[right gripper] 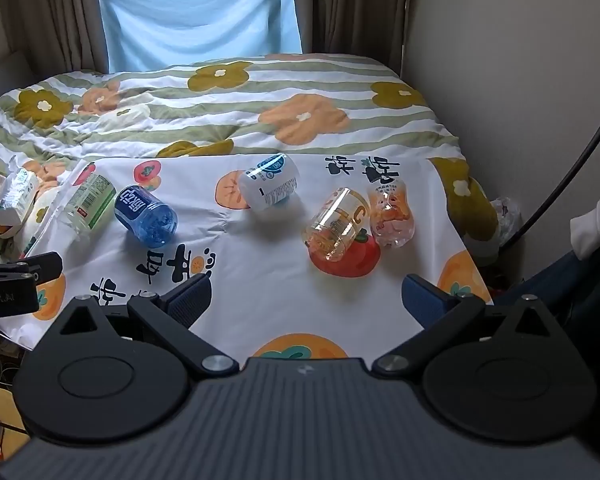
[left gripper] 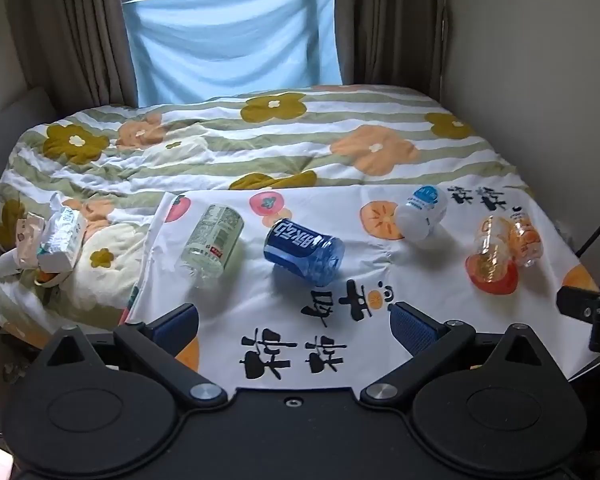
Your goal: Flip cup upright
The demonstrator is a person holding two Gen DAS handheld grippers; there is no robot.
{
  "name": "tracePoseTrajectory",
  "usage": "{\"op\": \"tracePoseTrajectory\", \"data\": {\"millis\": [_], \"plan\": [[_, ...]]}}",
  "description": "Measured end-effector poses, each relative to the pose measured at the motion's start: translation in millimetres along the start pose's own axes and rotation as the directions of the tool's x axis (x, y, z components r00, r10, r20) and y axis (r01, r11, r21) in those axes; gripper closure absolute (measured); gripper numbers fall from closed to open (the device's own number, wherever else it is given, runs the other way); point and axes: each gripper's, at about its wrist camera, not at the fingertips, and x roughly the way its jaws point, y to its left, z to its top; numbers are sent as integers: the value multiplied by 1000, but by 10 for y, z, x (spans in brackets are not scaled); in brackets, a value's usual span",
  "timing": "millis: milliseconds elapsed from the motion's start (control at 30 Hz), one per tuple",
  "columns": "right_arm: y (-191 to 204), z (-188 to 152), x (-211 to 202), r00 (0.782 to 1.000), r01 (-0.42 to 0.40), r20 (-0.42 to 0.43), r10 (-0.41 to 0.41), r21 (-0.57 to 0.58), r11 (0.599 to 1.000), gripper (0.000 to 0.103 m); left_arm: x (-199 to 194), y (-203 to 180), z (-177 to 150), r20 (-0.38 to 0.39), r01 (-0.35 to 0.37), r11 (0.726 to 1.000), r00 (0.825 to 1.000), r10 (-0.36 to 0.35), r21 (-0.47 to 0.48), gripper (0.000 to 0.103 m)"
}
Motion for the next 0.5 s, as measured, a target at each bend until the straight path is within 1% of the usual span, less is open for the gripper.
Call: {"op": "tracePoseTrajectory", "data": {"millis": [133,167,200,500], "plan": [[0,0,0,1000,-1,0,1,1,1000,0,-8,42,24,7,-3,1000,1000,3,-16,0],[0,0,0,1000,0,0,0,1,1000,0,-57,54,-28,23,1,1000,1000,-2,4,0],[0,1,-1,1000,0,0,0,0,1000,0,-28,0,-8,15,-12,1000,1000,12,15,0],[-8,-6,-9,1000,0,0,0,0,1000,0,-22,-42,-18,21,-20,1000,1000,20,15,0]]}}
